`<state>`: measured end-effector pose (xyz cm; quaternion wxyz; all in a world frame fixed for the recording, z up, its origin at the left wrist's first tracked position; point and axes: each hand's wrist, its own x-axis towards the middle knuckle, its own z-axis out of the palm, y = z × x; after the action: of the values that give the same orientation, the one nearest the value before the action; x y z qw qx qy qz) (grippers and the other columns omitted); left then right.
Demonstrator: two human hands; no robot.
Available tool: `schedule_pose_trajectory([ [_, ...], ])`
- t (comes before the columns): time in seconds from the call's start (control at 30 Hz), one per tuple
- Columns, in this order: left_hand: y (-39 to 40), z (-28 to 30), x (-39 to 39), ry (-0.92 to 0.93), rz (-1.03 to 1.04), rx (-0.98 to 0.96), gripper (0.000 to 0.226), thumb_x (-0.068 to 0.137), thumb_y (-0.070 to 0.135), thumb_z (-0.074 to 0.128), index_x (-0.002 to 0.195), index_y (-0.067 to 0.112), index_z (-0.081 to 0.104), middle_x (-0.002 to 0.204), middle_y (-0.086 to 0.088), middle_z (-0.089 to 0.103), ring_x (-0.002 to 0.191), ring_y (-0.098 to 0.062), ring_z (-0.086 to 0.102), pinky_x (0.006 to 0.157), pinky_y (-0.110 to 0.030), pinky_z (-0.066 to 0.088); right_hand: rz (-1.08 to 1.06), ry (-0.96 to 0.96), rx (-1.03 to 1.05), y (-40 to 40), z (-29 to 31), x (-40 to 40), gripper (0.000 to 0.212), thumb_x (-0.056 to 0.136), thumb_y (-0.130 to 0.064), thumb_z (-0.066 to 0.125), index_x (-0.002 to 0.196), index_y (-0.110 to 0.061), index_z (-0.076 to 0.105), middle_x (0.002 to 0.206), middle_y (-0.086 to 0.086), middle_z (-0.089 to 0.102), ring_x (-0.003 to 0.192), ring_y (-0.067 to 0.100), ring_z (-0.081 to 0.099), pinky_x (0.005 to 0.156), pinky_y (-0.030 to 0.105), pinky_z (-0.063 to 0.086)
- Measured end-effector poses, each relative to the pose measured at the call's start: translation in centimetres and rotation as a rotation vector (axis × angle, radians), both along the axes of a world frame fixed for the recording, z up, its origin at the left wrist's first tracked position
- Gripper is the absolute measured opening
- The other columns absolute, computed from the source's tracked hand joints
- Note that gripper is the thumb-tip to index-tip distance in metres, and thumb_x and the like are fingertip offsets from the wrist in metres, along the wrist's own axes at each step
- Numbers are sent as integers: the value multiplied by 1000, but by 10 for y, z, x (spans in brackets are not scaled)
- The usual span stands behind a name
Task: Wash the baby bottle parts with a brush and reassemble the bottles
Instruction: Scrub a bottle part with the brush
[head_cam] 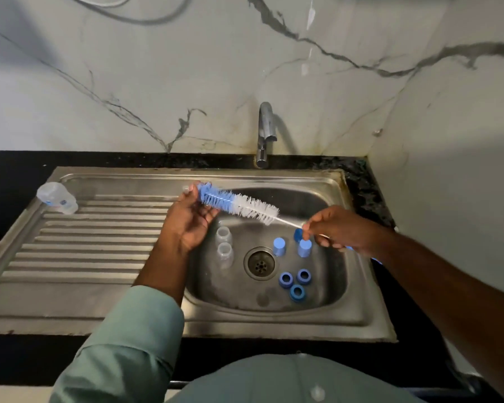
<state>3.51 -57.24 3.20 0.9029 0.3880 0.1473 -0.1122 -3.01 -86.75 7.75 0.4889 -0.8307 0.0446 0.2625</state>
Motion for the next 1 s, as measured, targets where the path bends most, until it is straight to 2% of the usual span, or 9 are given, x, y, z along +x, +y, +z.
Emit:
schedule_pose_trajectory([
  [0.17, 18, -9, 24, 154, 223, 19, 21, 93, 25, 62, 105, 8, 61, 101, -10, 67, 95, -20, 68, 82, -34, 60, -22, -597, -573, -8, -23, 1, 13, 87, -33, 65, 95, -22, 64, 92, 2, 64, 88, 21, 61, 77, 34, 47],
  [0.37, 32, -16, 25, 179, 47, -7, 30, 91, 37, 62, 111, 15, 58, 116, -10, 63, 112, -28, 60, 82, -46, 53, 112, -1180, -862, -8, -20, -16, 30, 93, -36, 47, 90, -14, 68, 79, 6, 67, 67, 29, 64, 53, 31, 51],
  [0.43, 39, -24, 24, 134, -38, -20, 28, 90, 37, 61, 108, 16, 59, 126, -11, 60, 119, -32, 58, 85, -52, 53, 168, -904, -746, -3, -8, -12, 29, 94, -35, 52, 87, -14, 69, 72, 6, 66, 60, 22, 63, 51, 22, 45],
  [0.57, 44, -25, 22, 63, -124, -63, 25, 88, 33, 58, 104, 14, 60, 102, -10, 70, 86, -26, 72, 77, -54, 58, 124, 192, 42, 8, 17, -9, 26, 93, -23, 56, 83, -4, 70, 59, 13, 57, 33, 8, 31, 34, 14, 22],
  [0.63, 47, -23, 27, 49, -92, -92, 26, 85, 31, 58, 102, 11, 60, 95, -11, 73, 81, -24, 74, 69, -43, 62, 104, 55, -115, 7, 13, -4, 27, 95, -26, 55, 81, -7, 69, 62, 10, 65, 36, 8, 38, 40, 17, 27],
  [0.7, 46, -25, 34, 73, -35, -41, 14, 94, 25, 55, 94, 11, 60, 92, -9, 72, 78, -21, 74, 66, -36, 62, 42, -350, -631, 4, 6, 3, 28, 93, -38, 57, 78, -16, 66, 68, 3, 67, 54, 13, 56, 54, 23, 37],
  [0.83, 33, -28, 39, 125, -3, 3, 20, 100, 30, 52, 98, 12, 61, 90, -8, 74, 87, -22, 71, 79, -45, 58, -83, -976, -1243, 7, -10, 3, 40, 94, -45, 41, 72, -17, 60, 66, 9, 60, 64, 31, 57, 59, 32, 41],
  [0.9, 35, -30, 40, 126, -38, -5, 24, 99, 37, 51, 102, 17, 62, 99, -5, 73, 101, -23, 66, 86, -55, 50, -31, -892, -1046, 15, -10, 1, 43, 97, -47, 37, 70, -20, 56, 61, 4, 58, 56, 25, 55, 54, 27, 36],
  [1.0, 51, -35, 45, 89, -100, -69, 30, 96, 46, 50, 100, 19, 63, 93, 1, 73, 93, -20, 69, 77, -64, 54, -95, -114, -195, 23, 0, 1, 45, 94, -45, 50, 65, -12, 57, 47, -1, 40, 42, 13, 34, 46, 22, 26],
])
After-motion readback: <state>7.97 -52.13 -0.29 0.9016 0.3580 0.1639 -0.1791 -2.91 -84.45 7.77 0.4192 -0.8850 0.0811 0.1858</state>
